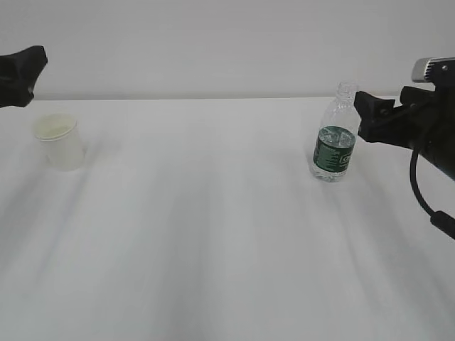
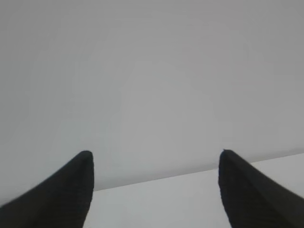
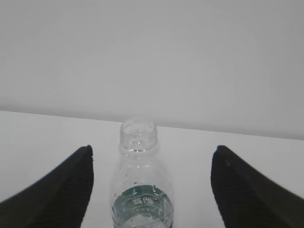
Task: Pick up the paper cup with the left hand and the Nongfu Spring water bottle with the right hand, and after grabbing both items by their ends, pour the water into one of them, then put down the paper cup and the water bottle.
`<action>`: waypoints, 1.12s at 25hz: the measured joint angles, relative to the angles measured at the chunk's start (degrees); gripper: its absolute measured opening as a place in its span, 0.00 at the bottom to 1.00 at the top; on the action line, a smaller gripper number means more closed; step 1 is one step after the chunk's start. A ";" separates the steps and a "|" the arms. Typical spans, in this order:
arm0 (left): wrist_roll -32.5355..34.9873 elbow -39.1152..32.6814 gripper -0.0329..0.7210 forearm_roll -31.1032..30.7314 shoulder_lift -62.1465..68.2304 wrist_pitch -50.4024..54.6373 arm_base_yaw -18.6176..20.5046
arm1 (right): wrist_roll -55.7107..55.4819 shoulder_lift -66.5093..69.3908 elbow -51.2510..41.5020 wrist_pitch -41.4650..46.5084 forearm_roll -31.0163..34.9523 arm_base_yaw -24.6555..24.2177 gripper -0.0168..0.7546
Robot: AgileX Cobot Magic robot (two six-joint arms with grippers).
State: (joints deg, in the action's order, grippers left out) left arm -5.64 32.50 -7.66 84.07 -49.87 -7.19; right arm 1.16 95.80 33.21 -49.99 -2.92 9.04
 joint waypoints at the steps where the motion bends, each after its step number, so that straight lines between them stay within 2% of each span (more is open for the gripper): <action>1: 0.00 0.00 0.82 0.10 -1.45 0.92 0.00 | 0.00 -1.31 0.00 1.27 0.00 0.00 0.77; 11: 0.00 -0.33 0.82 0.10 -16.54 13.14 0.00 | 0.00 -14.77 -0.23 15.08 0.04 0.00 0.77; 28: 0.00 -0.33 0.82 0.33 -46.24 43.23 0.00 | 0.13 -41.54 -0.58 42.29 -1.43 0.00 0.77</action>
State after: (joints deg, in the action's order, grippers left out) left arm -5.64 32.18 -7.33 37.82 -6.65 -7.19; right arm 1.30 54.26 32.64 -7.70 -4.35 9.04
